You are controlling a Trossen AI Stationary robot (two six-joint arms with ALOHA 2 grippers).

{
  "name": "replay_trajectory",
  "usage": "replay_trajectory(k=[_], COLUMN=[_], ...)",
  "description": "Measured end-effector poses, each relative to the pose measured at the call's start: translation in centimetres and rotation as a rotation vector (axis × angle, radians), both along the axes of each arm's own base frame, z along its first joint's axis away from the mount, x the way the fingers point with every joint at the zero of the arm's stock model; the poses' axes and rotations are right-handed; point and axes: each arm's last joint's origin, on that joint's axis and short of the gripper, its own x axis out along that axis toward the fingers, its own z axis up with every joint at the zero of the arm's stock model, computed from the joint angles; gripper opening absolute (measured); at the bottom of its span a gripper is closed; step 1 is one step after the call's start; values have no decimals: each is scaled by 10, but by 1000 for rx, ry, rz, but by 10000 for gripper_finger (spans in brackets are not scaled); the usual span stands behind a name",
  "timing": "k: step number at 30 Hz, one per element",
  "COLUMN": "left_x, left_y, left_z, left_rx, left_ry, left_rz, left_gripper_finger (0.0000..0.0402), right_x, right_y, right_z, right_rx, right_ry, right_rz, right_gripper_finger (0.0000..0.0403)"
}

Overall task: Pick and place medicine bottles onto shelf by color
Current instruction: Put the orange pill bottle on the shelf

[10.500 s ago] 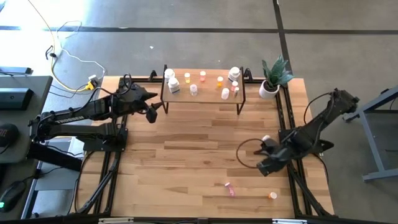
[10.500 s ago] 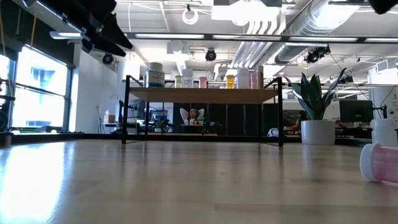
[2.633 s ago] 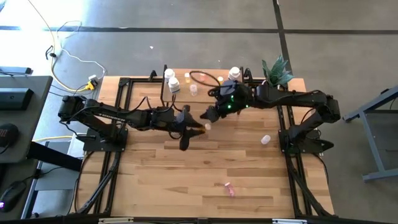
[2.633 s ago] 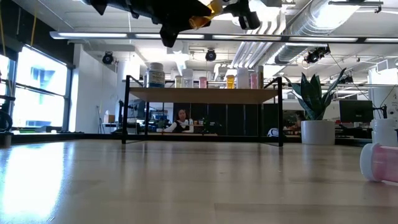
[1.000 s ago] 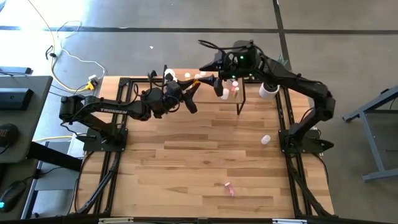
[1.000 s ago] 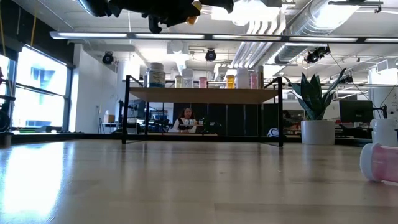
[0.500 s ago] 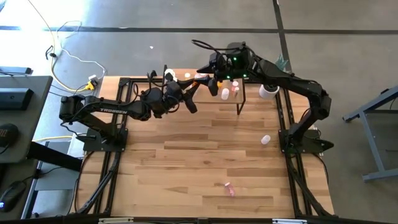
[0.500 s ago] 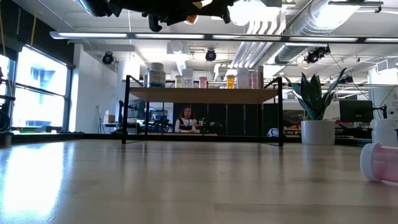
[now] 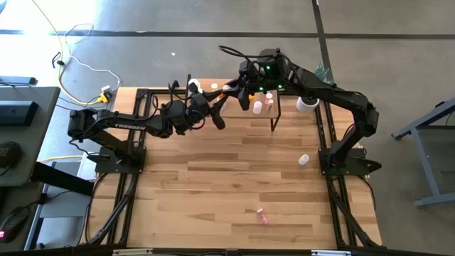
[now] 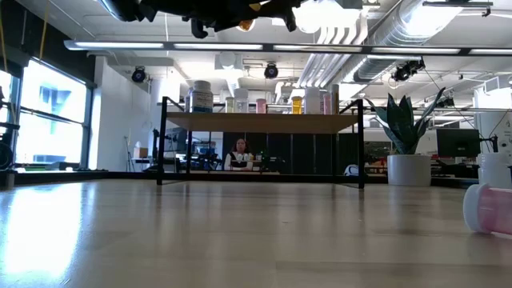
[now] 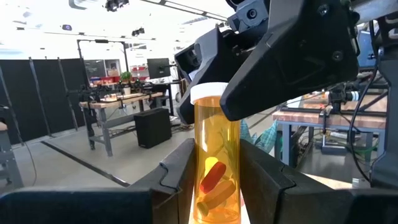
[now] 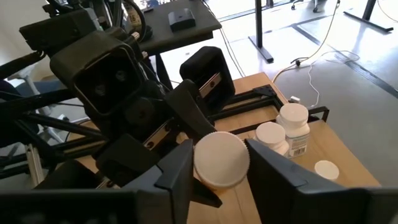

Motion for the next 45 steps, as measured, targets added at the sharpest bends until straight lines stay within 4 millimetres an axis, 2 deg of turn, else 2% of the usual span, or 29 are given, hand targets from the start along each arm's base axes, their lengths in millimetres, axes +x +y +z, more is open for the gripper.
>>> replay_trajectory(k=[5, 16, 21, 30, 34, 41, 45], left_x=[0, 1, 1, 0, -2, -16, -29], left_y=[0, 0, 0, 2, 2, 0, 2], left_z=[0, -3, -8, -11, -14, -7, 4], left_rx=[0, -9, 7, -34, -84, -121, -122], left_ry=[0, 32, 106, 124, 133, 171, 164], left_rz=[0, 1, 8, 73, 80, 84, 102], left_gripper_finger=[97, 105, 136, 204, 216, 214, 214], right_x=[0, -1, -1, -4, -6, -11, -13], right_y=[0, 0, 0, -5, -12, -22, -23], right_z=[0, -2, -3, -5, -5, -7, -11], right_rx=[1, 1, 1, -12, -27, -47, -62], right_ry=[2, 25, 30, 50, 59, 95, 143], right_rz=[0, 3, 3, -22, -82, -184, -240], right_gripper_finger=[116, 113, 113, 113, 113, 113, 113])
